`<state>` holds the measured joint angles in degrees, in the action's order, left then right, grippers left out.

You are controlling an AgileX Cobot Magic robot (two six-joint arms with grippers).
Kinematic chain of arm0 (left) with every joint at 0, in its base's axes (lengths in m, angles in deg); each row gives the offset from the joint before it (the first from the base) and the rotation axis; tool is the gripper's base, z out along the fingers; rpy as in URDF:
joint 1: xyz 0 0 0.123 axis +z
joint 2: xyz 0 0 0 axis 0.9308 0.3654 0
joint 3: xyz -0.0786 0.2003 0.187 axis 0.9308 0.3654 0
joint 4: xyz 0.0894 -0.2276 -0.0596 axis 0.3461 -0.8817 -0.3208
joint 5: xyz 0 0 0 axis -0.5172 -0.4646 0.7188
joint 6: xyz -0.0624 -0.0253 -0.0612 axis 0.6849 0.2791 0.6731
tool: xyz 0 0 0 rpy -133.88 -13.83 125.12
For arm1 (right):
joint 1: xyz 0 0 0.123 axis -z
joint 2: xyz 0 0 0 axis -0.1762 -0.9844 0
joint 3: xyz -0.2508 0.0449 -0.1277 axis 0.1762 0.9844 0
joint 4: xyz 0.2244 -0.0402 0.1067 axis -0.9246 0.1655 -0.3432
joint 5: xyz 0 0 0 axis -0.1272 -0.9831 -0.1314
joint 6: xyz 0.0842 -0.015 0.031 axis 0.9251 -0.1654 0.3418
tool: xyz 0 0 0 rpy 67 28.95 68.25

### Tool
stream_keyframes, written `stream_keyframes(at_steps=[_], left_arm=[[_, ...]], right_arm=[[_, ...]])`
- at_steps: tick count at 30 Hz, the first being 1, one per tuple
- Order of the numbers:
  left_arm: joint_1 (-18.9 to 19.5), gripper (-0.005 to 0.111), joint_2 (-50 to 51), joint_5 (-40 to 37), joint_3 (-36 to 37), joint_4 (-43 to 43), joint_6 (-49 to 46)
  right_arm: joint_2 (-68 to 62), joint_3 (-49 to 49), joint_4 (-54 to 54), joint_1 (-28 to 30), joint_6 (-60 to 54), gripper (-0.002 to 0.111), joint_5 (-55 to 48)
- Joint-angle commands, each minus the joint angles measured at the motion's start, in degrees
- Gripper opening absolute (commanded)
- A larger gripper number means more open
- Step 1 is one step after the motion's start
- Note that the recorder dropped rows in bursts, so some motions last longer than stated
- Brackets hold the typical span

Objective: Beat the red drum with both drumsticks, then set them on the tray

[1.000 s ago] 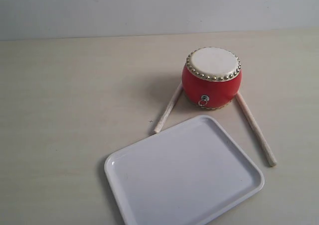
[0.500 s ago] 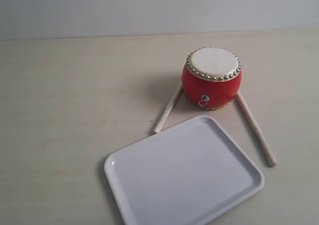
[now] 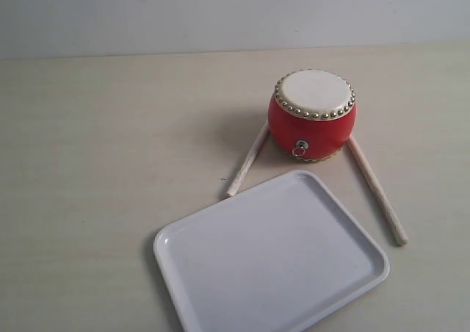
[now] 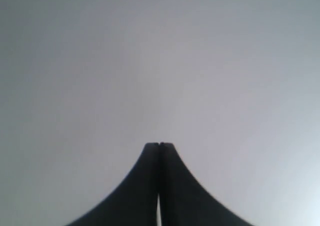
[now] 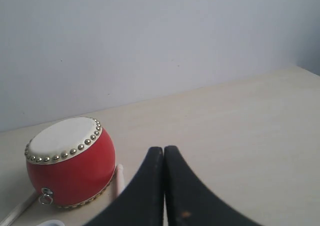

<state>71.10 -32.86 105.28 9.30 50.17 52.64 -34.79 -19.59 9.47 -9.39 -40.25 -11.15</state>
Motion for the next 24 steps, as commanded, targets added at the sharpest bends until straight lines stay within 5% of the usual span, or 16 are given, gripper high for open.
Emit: stream_keyframes(at_steps=[1, 4, 8, 13, 21, 24], left_arm=[[-0.39, 0.000, -0.34, -0.90, 0.20, -0.80, 12.15], [-0.39, 0.000, -0.34, -4.70, -1.72, 4.62, 23.25], [-0.39, 0.000, 3.48, -5.69, -6.76, 10.57, 21.14], [-0.39, 0.000, 18.73, -5.69, -21.39, 40.36, 21.14], [-0.39, 0.000, 41.38, 3.45, -41.98, 90.94, 47.75], [-0.39, 0.000, 46.34, 6.58, -49.23, 99.14, 54.41]], right_arm=[[0.38, 0.26, 0.09, -0.05, -0.05, 0.000, 0.24], [0.38, 0.26, 0.09, -0.05, -0.05, 0.000, 0.24], [0.38, 0.26, 0.09, -0.05, -0.05, 0.000, 0.24], [0.38, 0.26, 0.09, -0.05, -0.05, 0.000, 0.24], [0.38, 0.26, 0.09, -0.05, -0.05, 0.000, 0.24], [0.38, 0.26, 0.09, -0.05, -0.05, 0.000, 0.24]])
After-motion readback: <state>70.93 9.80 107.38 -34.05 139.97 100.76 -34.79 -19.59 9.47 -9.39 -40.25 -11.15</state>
